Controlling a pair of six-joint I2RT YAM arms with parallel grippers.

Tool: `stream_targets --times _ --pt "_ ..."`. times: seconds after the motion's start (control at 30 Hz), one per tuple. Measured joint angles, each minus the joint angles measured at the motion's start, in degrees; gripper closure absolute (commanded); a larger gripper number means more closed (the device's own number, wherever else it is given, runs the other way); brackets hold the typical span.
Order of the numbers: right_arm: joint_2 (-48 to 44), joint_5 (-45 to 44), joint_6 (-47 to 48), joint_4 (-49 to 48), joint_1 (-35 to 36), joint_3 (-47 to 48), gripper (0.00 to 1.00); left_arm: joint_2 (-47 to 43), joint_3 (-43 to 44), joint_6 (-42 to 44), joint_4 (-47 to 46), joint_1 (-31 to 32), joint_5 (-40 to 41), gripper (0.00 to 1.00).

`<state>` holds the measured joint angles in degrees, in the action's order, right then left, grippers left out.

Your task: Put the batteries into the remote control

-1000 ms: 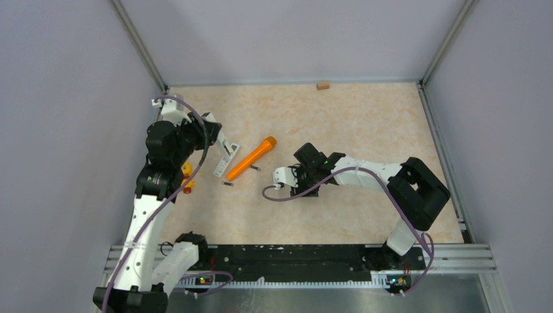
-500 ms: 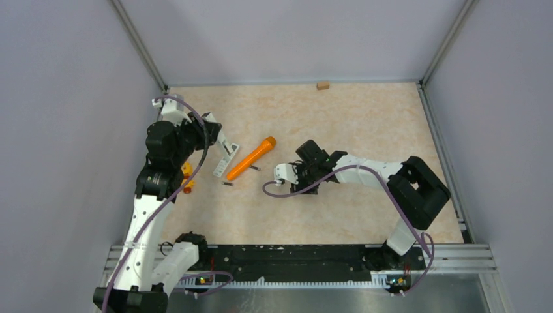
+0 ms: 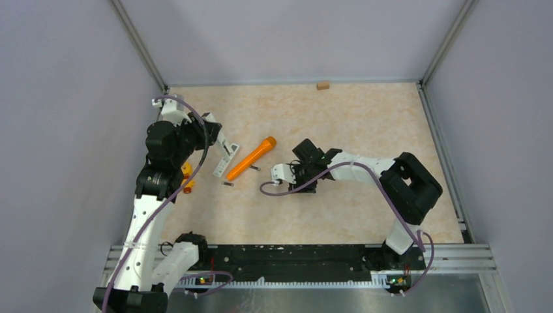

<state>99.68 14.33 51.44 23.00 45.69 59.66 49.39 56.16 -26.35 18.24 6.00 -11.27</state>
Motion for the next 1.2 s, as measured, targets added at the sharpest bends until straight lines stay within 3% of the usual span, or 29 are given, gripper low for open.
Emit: stream_targets --times 0.07,0.23,0.43,0.83,1.0,1.2 --pt "0.3 0.2 0.1 0.3 0.0 0.4 0.5 0.0 0.0 0.0 0.0 0.0 0.0 1.0" --pt "0.8 1.0 0.1 0.6 0.1 0.7 0.79 0.0 0.0 0.2 0.0 0.0 0.0 1.0" --pt "1.2 0.0 -0.5 0.0 0.4 0.9 0.99 0.0 0.0 0.2 0.0 0.0 0.0 1.0" --pt "-2.0 -0.8 -8.6 -5.2 0.2 -2.7 1.0 0.0 0.0 -0.2 0.0 -0.1 -1.0 1.0" --pt "-9.2 0.0 -20.0 -9.8 0.1 -3.5 1.0 0.0 -0.1 -2.0 -0.2 -0.2 -3.3 1.0" --pt "-17.4 -1.6 -37.3 -13.5 0.0 -2.7 1.0 1.5 -2.6 -8.3 -5.0 -0.3 -13.9 1.0"
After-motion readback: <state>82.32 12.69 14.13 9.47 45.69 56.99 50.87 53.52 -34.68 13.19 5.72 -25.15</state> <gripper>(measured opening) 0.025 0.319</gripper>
